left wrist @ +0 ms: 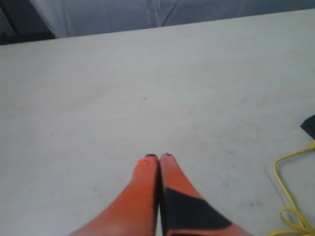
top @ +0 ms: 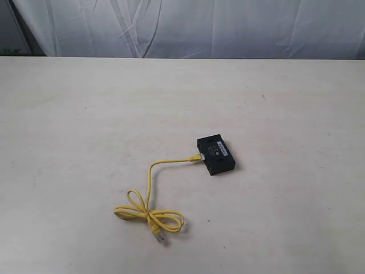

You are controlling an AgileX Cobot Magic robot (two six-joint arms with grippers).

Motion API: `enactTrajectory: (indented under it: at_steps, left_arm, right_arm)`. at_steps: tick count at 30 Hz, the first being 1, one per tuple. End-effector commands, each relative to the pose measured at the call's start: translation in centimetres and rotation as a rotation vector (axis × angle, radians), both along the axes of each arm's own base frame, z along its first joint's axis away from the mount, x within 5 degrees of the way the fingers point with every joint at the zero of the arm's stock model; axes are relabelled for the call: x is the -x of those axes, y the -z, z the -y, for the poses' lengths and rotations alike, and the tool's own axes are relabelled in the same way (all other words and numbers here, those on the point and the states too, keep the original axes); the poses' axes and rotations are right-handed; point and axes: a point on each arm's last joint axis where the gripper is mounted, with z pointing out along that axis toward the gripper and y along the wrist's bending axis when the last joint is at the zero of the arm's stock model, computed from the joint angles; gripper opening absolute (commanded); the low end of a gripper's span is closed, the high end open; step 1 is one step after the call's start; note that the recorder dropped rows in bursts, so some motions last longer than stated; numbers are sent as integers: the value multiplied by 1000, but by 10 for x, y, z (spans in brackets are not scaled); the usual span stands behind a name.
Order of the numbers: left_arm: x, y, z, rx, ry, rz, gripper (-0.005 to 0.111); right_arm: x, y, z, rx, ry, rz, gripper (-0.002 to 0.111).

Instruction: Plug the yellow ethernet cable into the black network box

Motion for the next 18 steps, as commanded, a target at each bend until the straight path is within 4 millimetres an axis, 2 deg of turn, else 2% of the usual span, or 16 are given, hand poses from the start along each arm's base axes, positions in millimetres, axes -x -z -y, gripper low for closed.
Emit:
enactTrajectory:
  at_steps: [1,7,18]
  left_arm:
    - [12,-2,-2,6,-17,124,0]
    - [20,-7,-3,8,-18,166,0]
    - [20,-6,-3,7,-18,163,0]
  right_arm:
    - [6,7,1,13,14,96,-1]
    - [7,7,0,9,13,92,-1]
    - [7,7,0,9,13,92,-1]
